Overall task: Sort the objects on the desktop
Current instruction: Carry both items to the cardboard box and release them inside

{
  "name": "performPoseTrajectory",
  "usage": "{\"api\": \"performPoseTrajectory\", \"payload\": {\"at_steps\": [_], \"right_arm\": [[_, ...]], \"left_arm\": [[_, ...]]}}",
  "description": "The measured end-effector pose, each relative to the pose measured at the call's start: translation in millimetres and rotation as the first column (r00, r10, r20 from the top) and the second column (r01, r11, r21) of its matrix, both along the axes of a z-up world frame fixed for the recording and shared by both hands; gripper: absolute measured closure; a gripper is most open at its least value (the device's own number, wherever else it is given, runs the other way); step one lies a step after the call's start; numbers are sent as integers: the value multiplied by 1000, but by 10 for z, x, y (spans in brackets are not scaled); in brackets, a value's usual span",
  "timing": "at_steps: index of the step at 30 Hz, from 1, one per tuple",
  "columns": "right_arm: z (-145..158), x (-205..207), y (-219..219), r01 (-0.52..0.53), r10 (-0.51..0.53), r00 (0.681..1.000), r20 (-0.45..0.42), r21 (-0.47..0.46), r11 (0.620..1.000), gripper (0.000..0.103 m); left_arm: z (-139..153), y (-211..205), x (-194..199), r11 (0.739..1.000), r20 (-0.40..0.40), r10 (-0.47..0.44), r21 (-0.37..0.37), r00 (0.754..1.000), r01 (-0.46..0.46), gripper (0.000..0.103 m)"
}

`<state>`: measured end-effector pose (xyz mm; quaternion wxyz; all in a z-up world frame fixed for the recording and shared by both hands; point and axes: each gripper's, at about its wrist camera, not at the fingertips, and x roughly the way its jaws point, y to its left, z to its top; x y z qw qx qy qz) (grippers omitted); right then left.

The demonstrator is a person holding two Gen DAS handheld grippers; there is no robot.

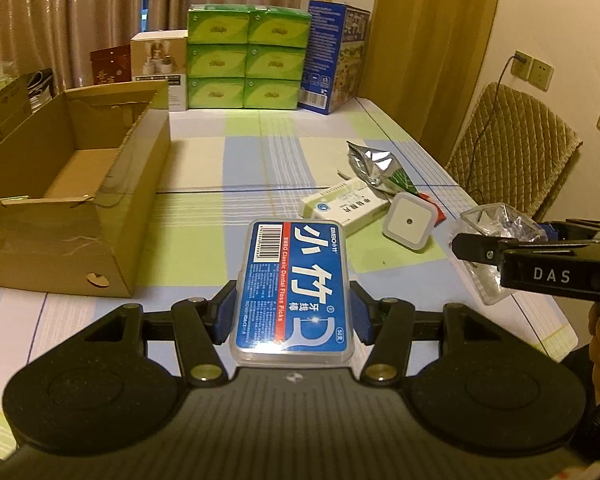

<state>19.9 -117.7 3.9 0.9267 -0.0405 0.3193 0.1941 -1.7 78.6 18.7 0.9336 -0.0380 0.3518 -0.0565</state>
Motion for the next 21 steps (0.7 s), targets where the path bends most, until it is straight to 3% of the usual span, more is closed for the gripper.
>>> {"api": "performPoseTrajectory", "payload": {"at_steps": [11, 21], "right_arm": [[71, 85, 367, -79, 79, 997, 12, -9, 997, 40], [265, 276, 1137, -231, 231, 972, 42, 7, 973, 40]], "left_arm": [[88, 235, -13, 999, 21, 37, 2, 999, -37, 52], [286, 759, 7, 993, 60, 113, 27, 992, -115, 52]]}}
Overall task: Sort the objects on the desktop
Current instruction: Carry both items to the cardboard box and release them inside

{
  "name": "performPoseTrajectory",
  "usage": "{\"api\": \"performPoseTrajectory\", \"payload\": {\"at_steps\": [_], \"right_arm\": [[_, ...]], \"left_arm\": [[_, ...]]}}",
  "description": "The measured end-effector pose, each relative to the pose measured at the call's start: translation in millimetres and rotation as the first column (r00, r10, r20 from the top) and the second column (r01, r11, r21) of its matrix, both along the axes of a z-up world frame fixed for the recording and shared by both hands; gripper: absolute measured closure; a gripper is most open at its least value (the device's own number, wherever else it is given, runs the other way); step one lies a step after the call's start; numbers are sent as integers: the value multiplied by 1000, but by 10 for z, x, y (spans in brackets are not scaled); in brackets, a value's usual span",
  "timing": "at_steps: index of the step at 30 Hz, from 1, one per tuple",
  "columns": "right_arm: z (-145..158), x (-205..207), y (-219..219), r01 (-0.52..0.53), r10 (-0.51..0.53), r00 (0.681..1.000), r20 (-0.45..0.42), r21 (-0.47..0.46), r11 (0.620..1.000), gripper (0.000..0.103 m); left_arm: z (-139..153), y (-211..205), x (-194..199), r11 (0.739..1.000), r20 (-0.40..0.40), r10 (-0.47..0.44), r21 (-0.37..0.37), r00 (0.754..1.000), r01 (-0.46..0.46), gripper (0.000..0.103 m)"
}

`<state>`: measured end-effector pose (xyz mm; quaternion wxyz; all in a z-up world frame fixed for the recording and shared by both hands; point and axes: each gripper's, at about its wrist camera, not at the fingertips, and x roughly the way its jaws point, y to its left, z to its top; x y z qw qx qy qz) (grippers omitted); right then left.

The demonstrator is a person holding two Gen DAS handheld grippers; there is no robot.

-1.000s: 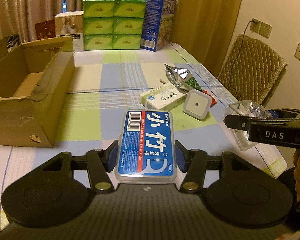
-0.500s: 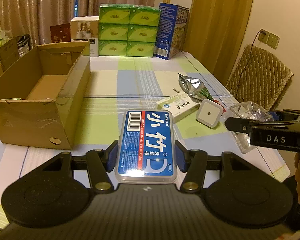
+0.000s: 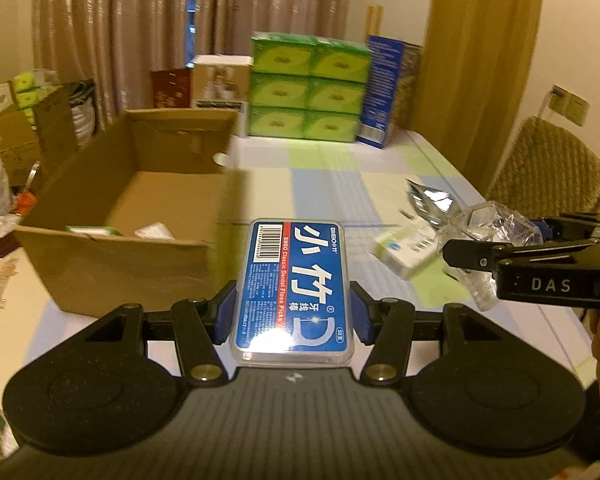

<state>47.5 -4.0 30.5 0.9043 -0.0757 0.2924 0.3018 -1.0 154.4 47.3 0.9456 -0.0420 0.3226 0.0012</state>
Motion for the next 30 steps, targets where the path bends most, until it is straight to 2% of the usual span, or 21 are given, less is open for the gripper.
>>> {"api": "performPoseTrajectory", "payload": {"at_steps": [6, 14, 23, 30], "right_arm": [[167, 183, 542, -87, 88, 996, -10, 43, 995, 40], [363, 510, 1247, -159, 160, 987, -5, 82, 984, 40], [214, 997, 1681, -141, 148, 987, -70, 86, 986, 40], [72, 1200, 1865, -115, 126, 985, -115, 95, 989, 40]], "left_arm": [[169, 497, 79, 998, 25, 60, 30, 998, -61, 52], [320, 1103, 415, 994, 38, 94, 49, 995, -96, 52], [281, 1579, 888, 991, 22, 86, 97, 996, -88, 52], [134, 1819, 1199, 994, 5, 81, 75, 997, -81, 52]]}}
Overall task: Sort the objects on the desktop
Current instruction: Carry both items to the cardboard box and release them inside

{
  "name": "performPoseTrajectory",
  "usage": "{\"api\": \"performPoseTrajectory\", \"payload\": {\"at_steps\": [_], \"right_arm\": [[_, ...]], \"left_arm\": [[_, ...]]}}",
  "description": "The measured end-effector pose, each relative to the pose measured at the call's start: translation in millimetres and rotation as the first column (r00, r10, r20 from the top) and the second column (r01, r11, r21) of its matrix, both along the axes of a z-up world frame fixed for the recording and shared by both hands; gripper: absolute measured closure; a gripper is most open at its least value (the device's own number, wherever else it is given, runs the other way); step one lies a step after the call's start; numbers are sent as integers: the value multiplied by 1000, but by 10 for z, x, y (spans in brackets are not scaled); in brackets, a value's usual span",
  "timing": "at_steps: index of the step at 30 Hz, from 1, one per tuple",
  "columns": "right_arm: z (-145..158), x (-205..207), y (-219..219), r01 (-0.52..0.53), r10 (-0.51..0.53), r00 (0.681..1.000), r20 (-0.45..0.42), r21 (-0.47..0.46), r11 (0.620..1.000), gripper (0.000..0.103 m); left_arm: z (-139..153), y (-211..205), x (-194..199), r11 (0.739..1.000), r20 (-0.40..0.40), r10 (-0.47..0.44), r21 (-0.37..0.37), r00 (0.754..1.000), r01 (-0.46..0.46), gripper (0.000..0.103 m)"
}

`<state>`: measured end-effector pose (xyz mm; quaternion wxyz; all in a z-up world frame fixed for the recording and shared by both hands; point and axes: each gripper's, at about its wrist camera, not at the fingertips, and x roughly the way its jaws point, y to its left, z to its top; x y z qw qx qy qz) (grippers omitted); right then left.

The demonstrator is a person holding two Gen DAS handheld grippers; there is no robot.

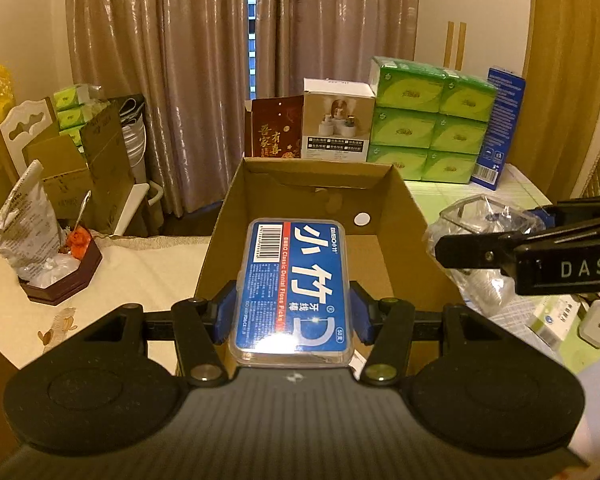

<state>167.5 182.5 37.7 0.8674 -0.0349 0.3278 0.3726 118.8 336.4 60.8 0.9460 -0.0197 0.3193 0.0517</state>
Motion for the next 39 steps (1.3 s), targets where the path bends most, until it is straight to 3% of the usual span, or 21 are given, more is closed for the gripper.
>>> {"api": "performPoseTrajectory", "payload": {"at_steps": [8, 18, 19, 22, 30, 39], "right_arm": [[-129, 46, 80, 5, -5, 1000, -16, -15, 1000, 40], [-212, 74, 195, 10, -11, 999, -41, -7, 1000, 40], [-214, 89, 212, 9, -9, 999, -45, 2, 1000, 39], [-176, 134, 217, 10, -8, 999, -46, 43, 999, 18], [-3, 5, -137, 71, -70, 997, -10, 86, 994, 12], [2, -355, -849, 166, -162, 985, -55, 87, 982, 5]], "left_arm": [[-290, 138, 295, 1000, -37, -4, -24, 999, 4, 51], [-279, 268, 98, 999, -15, 31, -38, 999, -32, 48], [-267, 273, 71, 999, -11, 34, -36, 999, -35, 47], [-224, 288, -9, 999, -1, 37, -37, 999, -37, 47], [-138, 266, -184, 998, 18, 42, -41, 999, -42, 44], [-3, 15, -467, 998, 30, 42, -54, 999, -40, 31]]}}
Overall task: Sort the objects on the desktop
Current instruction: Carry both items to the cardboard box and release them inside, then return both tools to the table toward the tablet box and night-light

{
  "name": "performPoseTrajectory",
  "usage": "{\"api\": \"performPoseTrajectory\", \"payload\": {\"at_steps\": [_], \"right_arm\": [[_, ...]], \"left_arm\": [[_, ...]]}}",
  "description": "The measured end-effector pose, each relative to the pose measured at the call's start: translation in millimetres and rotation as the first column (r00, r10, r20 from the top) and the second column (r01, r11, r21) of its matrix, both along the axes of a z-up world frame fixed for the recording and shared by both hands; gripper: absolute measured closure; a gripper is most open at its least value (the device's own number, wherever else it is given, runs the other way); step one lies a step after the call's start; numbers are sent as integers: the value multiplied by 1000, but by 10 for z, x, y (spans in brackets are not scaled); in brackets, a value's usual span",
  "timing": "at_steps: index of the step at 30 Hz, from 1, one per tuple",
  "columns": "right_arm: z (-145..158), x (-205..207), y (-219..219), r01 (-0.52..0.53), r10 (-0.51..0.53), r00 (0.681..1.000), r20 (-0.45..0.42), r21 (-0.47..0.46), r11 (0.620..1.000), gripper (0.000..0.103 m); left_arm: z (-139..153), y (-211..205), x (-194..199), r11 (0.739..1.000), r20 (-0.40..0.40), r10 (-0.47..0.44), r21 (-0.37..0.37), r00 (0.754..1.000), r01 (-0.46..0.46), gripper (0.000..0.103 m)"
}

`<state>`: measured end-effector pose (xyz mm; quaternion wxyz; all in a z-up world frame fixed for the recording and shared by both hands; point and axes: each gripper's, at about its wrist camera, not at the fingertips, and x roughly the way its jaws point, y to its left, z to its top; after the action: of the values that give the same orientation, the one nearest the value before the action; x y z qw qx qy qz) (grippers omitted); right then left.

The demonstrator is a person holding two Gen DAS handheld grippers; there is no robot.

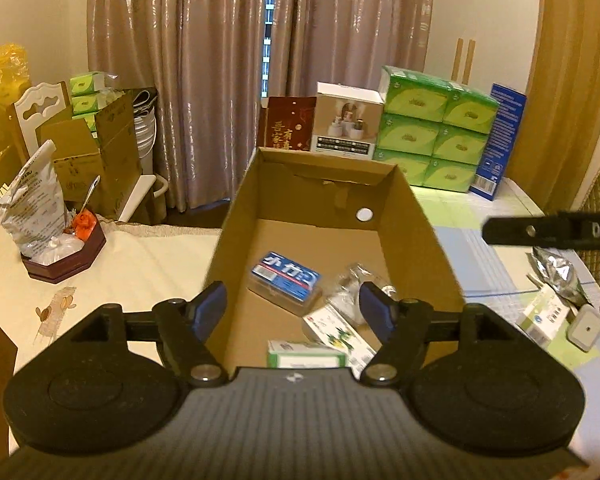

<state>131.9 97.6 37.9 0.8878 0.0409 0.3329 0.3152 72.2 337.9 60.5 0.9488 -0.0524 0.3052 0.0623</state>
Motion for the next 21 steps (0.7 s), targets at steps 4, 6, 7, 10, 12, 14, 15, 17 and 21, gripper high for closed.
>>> {"api": "performPoseTrajectory", "payload": {"at_steps": [4, 6, 7, 10, 12, 14, 15, 17, 21], "right_arm": [[1, -204, -335, 40, -39, 999, -28, 12, 999, 2], [1, -293, -509, 65, -64, 997, -41, 17, 998, 2], [-2, -340, -585, 74, -74, 996, -42, 15, 997, 2], [-3, -490, -825, 92, -92, 995, -31, -1, 996, 2], [-12, -584, -957, 97, -97, 995, -22, -11, 995, 2], [-21, -668, -1110, 109, -110, 994, -17, -24, 994, 2], [-26, -708, -1187, 118, -118, 993, -14, -27, 993, 2], [-42, -793, -1331, 136, -136, 991, -5, -31, 990, 2], [-80, -951, -1670, 157, -157, 988, 8, -43, 987, 2]], "left_arm": [[72, -176, -154, 1000, 5, -1, -5, 1000, 1, 23], [110, -259, -243, 1000, 14, 0, -19, 1000, 0, 21], [130, -298, -285, 1000, 17, -2, -24, 1000, 2, 19], [180, -440, -402, 1000, 19, -5, -28, 1000, 6, 15], [212, -553, -468, 999, 22, -13, -30, 1000, 14, 13], [242, -660, -527, 999, 27, -18, -33, 999, 19, 7], [252, -717, -555, 999, 31, -23, -33, 999, 24, 6], [263, -827, -595, 999, 32, -35, -34, 999, 36, 4], [276, -1064, -674, 998, 38, -49, -34, 998, 51, 1]]}}
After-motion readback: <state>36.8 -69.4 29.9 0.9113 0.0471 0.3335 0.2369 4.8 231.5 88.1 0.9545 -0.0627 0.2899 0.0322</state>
